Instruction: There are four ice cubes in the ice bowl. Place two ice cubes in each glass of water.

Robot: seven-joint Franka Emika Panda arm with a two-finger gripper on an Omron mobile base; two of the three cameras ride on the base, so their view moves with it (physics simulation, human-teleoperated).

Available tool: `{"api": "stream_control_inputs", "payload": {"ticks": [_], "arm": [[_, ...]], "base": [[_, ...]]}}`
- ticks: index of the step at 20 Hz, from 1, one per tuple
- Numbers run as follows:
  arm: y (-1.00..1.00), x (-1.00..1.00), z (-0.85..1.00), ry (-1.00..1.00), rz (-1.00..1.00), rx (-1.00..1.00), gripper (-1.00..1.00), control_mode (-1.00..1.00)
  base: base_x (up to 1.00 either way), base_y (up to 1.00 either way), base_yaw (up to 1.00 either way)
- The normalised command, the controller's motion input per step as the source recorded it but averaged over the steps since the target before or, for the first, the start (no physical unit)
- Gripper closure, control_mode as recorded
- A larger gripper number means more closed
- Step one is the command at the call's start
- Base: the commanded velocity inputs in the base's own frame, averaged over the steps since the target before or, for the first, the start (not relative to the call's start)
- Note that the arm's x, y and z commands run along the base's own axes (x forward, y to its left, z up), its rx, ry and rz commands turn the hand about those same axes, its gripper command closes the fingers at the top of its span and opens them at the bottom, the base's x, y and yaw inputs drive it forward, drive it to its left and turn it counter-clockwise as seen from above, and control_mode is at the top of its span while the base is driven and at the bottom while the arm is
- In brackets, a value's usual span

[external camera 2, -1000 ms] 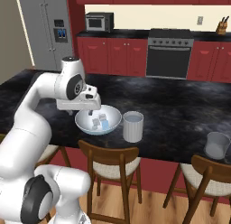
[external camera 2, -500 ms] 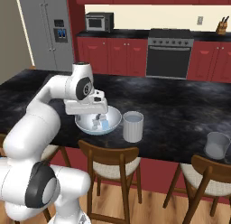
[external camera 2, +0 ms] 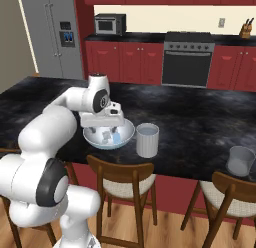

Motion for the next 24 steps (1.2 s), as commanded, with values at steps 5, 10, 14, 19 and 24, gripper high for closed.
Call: {"api": "stream_control_inputs", "payload": {"ticks": [5, 10, 14, 19, 24], "arm": [[-0.15, 0.39, -0.39, 0.00, 0.00, 0.00, -1.00, -1.00], [-0.06, 0.36, -0.39, 0.00, 0.00, 0.00, -1.00, -1.00], [0.00, 0.46, -0.38, -0.02, 0.01, 0.00, -1.00, -1.00], [0.00, 0.44, -0.39, -0.02, 0.05, 0.00, -1.00, -1.00], [0.00, 0.42, -0.38, -0.02, 0.08, 0.00, -1.00, -1.00]], "base": [[0.00, 0.00, 0.00], [0.00, 0.00, 0.00], [0.00, 0.00, 0.00], [0.00, 0.00, 0.00], [0.00, 0.00, 0.00]]}}
